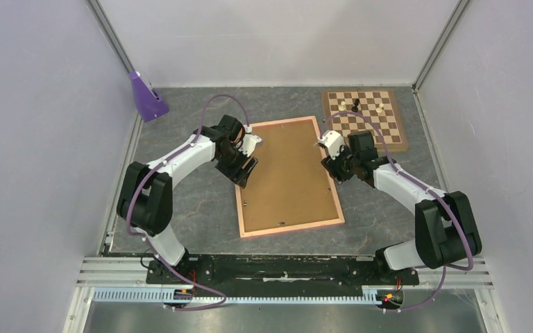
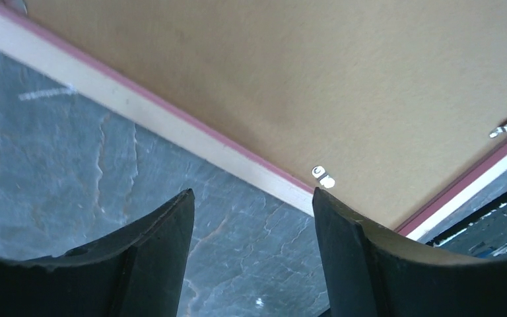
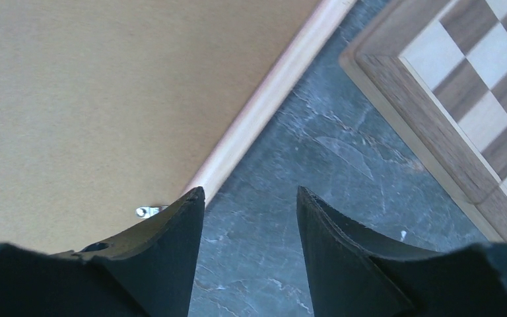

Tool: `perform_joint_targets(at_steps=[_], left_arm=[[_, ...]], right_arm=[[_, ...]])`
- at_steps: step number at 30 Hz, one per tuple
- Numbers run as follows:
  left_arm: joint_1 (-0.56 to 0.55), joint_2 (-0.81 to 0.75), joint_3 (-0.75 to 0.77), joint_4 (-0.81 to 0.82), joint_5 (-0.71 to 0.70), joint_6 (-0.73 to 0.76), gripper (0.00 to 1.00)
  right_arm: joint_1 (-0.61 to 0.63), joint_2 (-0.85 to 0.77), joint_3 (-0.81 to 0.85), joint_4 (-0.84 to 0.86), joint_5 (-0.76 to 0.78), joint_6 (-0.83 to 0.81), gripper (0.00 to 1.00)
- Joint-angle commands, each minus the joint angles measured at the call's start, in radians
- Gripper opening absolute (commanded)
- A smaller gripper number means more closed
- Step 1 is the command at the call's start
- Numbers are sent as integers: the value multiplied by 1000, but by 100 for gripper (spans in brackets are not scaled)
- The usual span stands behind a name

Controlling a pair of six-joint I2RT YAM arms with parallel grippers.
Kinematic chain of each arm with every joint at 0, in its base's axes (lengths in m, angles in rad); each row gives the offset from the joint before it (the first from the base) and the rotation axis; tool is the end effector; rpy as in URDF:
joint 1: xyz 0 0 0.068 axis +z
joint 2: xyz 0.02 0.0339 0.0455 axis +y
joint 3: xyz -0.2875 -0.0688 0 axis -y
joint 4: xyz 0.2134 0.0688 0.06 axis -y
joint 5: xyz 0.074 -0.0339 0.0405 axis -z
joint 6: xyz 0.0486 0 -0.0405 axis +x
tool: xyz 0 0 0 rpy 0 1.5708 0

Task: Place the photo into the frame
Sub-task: Install the photo frame at the center of the board.

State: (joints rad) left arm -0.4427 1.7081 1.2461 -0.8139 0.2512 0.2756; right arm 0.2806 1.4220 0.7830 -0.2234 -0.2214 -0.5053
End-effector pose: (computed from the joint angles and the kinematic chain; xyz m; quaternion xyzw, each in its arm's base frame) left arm 0.2770 -0.1447 0.2410 0.3622 0.9123 -0.1356 0.1349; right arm 0.2502 0.0832 0.2265 -0.3923 0.8465 0.0643 0.3542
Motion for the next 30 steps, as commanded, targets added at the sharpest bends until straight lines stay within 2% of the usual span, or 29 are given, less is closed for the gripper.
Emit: perform_joint_targets(at_steps=[1, 3, 8, 25, 30], left_arm=[[-15, -68, -40, -14, -87, -87, 75], [-27, -88, -61, -24, -86, -98, 80], [-39, -123, -85, -35, -46, -150, 83], [-91, -102, -169, 64, -32, -250, 85], [-96, -91, -184, 79, -53, -243, 84]], right_arm=[[-30, -14, -3, 51, 29, 28, 56], [-35, -15, -12, 60, 31, 33, 56], [-38, -17, -27, 84, 12, 48, 55], [-52, -5, -49, 114, 12, 66, 51], [-64, 25, -29, 110, -56, 121, 51]])
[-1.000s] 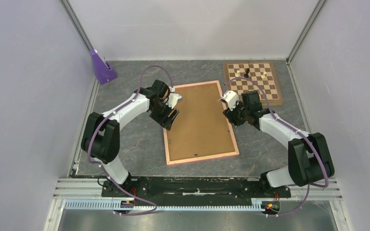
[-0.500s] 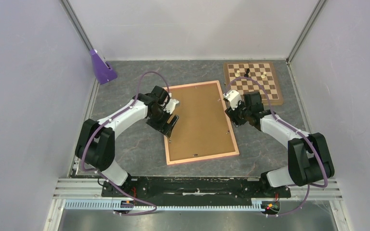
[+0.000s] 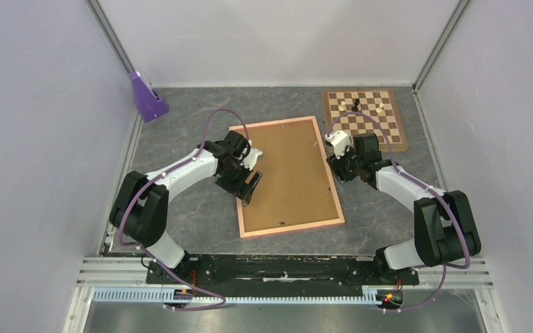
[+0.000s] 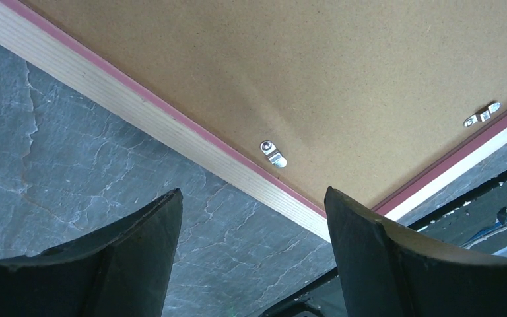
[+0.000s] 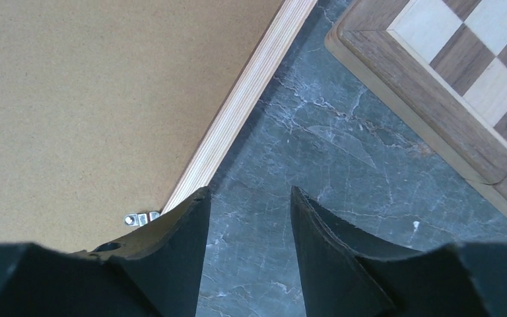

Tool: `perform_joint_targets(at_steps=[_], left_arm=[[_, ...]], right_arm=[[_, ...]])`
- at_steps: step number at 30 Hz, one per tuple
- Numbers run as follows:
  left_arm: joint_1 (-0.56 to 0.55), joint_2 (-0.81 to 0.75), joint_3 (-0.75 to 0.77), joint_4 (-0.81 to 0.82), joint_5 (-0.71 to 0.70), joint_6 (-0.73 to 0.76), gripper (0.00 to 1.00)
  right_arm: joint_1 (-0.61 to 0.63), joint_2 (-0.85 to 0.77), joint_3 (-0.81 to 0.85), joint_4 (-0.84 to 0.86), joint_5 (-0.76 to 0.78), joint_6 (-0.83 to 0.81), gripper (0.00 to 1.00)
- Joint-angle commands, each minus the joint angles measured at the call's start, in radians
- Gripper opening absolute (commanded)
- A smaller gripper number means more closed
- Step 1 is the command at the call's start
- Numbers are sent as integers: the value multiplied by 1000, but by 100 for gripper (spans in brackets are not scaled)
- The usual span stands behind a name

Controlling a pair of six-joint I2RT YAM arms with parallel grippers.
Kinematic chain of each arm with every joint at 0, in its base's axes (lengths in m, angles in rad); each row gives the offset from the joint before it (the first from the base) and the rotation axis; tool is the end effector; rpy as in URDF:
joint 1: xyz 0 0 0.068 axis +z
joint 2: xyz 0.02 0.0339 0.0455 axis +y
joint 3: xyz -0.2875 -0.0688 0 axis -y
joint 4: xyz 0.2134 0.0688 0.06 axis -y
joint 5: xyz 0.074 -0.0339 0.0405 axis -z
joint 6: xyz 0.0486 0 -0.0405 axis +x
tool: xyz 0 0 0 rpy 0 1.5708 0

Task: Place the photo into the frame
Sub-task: Install the photo frame at the center of the board.

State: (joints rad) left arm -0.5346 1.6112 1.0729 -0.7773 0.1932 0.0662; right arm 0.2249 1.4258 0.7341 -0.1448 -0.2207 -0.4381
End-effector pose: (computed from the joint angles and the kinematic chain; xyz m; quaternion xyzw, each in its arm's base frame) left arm 0.2330 -0.1488 0.2251 0.3039 0.9394 -0.1224 0.1010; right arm 0.2535 0.0689 0.2179 -0.3393 0.8643 0.0642 0.3657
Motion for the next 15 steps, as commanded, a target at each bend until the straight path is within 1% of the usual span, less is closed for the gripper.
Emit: perform_joint_targets(at_steps=[1, 5, 11, 12, 15], left_arm=[[-4, 3, -18, 50, 0, -34, 84], [-4, -4, -30, 59, -13, -30, 84], [-4, -10, -28, 61, -25, -24, 84], [-4, -12, -29, 61, -28, -22, 84], [-4, -25, -32, 61, -40, -18, 84]], right_arm=[[-8, 26, 25, 31, -68, 64, 51], [-10, 60, 44, 40, -122, 117, 52], [-8, 130, 80, 62, -150, 166, 52], [-8, 139, 86, 63, -136, 171, 51], [-9, 162, 99, 64, -110, 180, 43]])
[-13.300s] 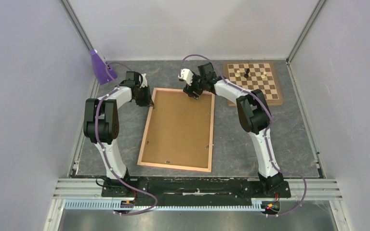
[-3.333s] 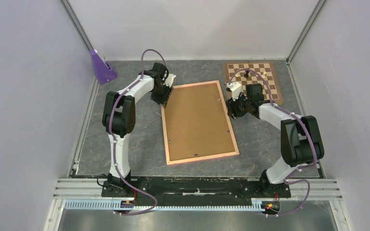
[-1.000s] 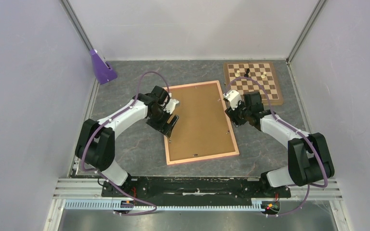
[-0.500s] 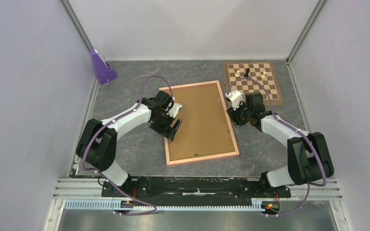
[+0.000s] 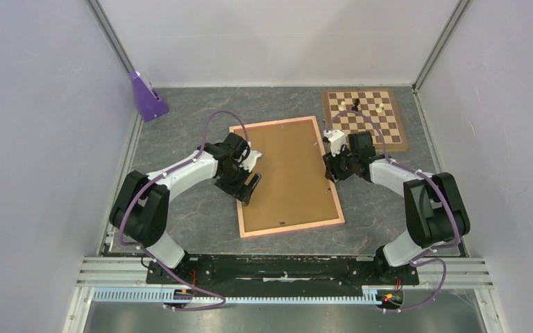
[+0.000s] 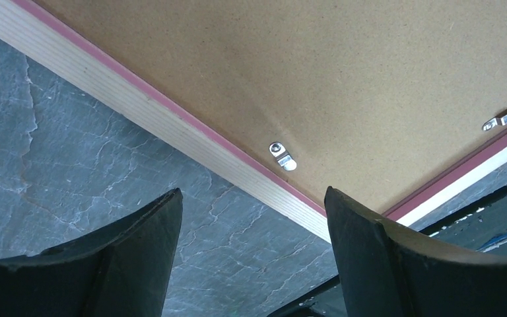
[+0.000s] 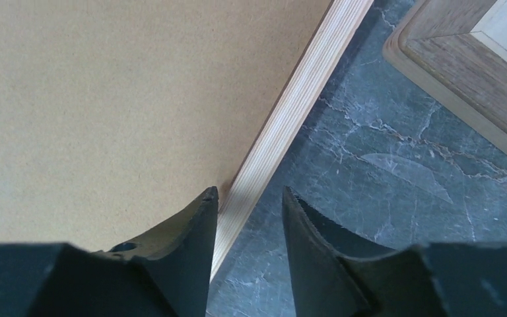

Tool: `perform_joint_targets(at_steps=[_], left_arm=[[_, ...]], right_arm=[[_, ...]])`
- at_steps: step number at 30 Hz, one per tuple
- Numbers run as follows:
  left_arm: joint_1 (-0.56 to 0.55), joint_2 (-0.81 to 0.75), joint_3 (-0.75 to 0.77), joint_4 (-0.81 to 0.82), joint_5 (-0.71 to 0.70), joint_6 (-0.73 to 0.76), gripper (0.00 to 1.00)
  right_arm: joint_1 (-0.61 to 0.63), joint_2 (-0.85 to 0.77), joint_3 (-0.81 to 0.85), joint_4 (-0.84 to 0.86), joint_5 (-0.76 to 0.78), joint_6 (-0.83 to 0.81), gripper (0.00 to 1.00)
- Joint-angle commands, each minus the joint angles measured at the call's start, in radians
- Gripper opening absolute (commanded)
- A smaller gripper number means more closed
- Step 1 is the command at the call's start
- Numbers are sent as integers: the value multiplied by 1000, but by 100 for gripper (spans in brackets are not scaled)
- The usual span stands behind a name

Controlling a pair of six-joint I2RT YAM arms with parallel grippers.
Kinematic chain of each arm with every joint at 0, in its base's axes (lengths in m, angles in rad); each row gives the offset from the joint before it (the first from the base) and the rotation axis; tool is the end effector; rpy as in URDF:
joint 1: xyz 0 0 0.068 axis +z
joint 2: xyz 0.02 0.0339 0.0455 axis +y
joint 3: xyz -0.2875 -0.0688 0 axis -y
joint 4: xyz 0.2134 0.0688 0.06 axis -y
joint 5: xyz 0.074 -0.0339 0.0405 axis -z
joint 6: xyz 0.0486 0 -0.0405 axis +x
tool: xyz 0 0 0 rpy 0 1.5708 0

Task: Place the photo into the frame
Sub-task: Install the photo frame at the center of the board.

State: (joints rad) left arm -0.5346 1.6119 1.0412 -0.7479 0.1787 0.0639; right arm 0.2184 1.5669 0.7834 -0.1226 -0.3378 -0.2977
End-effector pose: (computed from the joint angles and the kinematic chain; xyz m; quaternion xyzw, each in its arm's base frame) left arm 0.2315 -0.1471 0.2180 0.3020 0.9409 -0.1153 0.1012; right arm 0.2760 0.0778 0.1986 -0.2908 0.8870 0.1460 0.3277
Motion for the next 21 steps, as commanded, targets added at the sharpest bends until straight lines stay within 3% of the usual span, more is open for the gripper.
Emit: perform_joint_targets(at_steps=[1, 11, 21], left_arm=[[-4, -30, -2, 32, -29, -13, 85], [-4, -26, -15, 39, -23, -10, 85], [-7, 29, 10, 41, 2, 6, 85]], right_arm=[[-3, 26, 51, 44, 8, 43, 41], [-2, 45, 43, 55, 16, 62, 21], [-1, 49, 43, 58, 5, 66, 18]])
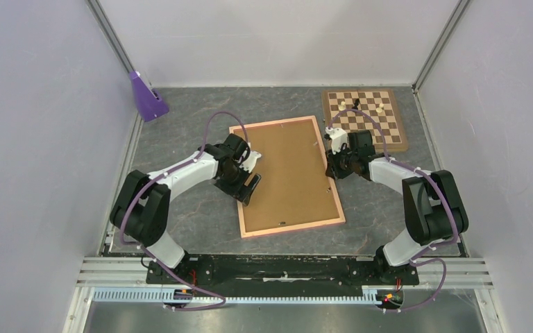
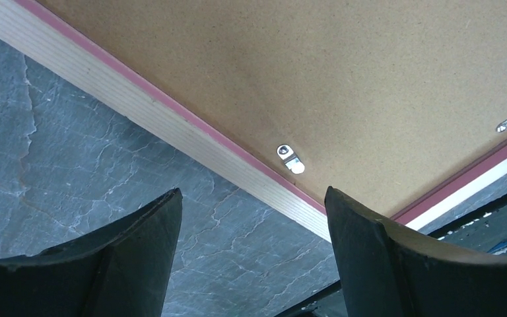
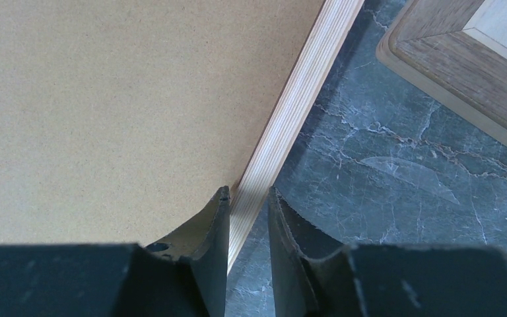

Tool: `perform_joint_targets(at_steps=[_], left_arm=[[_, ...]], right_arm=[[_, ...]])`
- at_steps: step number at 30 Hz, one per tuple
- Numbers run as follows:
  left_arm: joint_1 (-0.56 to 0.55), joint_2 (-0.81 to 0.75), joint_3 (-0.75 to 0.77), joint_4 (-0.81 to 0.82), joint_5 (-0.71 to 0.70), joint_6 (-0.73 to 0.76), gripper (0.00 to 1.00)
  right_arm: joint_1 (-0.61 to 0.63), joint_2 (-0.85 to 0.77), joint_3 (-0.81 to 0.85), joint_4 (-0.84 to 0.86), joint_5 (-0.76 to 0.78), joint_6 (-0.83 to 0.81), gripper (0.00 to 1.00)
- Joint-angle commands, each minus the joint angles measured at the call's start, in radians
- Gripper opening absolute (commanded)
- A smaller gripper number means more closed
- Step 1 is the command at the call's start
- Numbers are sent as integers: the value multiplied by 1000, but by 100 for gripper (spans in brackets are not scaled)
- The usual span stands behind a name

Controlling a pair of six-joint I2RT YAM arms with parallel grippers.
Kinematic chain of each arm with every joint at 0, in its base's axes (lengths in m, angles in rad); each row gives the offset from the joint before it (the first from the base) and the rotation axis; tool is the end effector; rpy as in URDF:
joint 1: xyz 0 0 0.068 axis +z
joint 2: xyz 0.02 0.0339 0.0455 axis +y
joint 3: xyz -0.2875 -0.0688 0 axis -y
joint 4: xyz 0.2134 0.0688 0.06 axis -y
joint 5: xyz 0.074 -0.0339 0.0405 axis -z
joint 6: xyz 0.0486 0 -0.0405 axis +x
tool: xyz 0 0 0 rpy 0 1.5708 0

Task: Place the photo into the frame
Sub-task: Install the photo frame at the center of the board.

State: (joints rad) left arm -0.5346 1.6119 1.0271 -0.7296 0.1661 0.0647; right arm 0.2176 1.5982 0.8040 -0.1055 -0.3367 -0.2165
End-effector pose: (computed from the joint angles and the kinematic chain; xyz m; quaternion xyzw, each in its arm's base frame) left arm 0.2315 -0.1464 0.2150 0.3019 0.9412 -0.1097 0.1048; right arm 0.2844 0.0793 0.1968 -0.2543 0.8972 0.1584 0.3245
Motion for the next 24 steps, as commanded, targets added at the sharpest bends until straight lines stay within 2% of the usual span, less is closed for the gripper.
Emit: perform_joint_targets(at_steps=[1, 6, 24], left_arm=[[-8, 40, 30, 22, 10, 5, 85], [-9, 77, 36, 47, -14, -9, 80], [-7, 112, 34, 82, -45, -36, 76]], right_arm=[[-1, 18, 21, 41, 3, -17, 18], [-1, 12, 21, 40, 2, -20, 18], [-1, 3, 17, 38, 5, -30, 17]])
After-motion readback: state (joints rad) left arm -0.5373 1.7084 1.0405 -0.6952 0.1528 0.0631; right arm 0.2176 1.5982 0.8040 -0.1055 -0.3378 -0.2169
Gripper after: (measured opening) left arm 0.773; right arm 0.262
